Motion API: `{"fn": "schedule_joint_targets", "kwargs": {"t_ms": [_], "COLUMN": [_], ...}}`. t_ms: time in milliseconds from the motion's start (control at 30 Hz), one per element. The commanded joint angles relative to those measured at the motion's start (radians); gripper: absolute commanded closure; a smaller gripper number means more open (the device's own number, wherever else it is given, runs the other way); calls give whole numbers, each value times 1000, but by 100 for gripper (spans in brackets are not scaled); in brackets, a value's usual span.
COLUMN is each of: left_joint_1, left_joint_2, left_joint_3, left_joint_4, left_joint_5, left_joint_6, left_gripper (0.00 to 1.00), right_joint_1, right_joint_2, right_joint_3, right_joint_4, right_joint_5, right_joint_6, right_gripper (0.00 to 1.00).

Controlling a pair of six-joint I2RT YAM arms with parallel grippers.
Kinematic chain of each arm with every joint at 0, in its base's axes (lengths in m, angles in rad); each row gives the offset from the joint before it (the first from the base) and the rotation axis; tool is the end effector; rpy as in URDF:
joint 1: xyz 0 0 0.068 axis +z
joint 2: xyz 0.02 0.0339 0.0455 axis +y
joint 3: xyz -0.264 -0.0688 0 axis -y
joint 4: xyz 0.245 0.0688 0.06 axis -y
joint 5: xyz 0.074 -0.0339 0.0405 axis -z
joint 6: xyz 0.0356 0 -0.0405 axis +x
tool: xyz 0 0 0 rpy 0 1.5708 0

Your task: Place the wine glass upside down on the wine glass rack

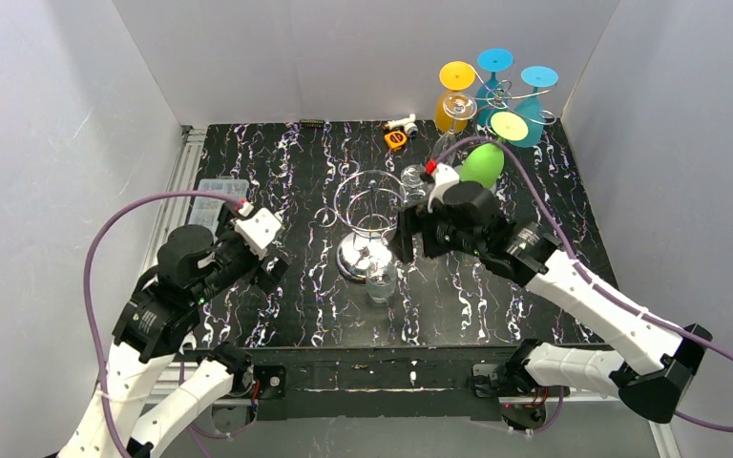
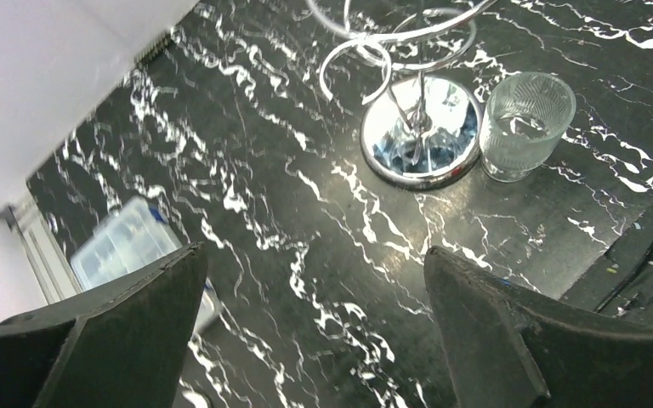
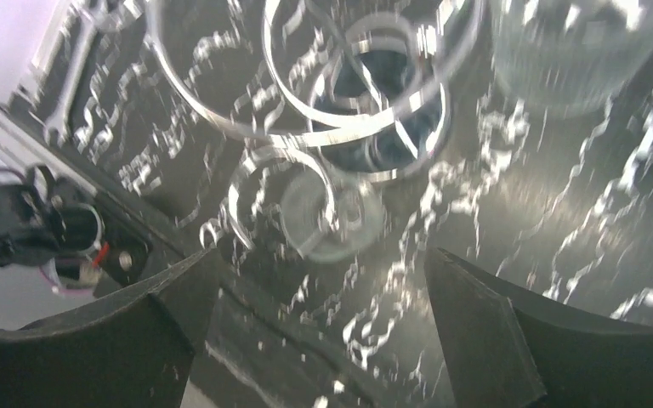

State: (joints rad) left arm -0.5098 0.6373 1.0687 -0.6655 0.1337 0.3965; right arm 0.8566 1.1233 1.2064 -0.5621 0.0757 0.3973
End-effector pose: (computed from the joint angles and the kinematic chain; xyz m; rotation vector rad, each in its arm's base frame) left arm 0.0951 -0.0586 0.4022 0.8759 1.5809 -0.2013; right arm 0.1606 0.1812 0.3812 -0.4355 2.0775 0.6912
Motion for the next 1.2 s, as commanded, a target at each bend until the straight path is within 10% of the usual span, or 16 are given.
{"fn": "schedule_joint_targets", "kwargs": {"t_ms": [0,167,433,1167], "left_joint_1": [29,33,34,33], "left_joint_2": [-74,-68,-39,-20], "left_joint_3": [24,47,52,113], "left_joint_4": [-144,-214,-311,-363], "left_joint_5": [-101,-115,-31,23], "left_joint_6": [-141,-221,-227,-190], "left_gripper": [2,2,2,2], "right_joint_1": [20,84,237,326], "right_joint_2": [-75,-63,17,99], "right_joint_3": [-119,-170,-261,-477], "right_joint_4": [-47,-10,125,357], "right_joint_5": [-26,71,374,577], "right_joint_6": [138,206,335,463], "right_gripper": [2,3,35,51]}}
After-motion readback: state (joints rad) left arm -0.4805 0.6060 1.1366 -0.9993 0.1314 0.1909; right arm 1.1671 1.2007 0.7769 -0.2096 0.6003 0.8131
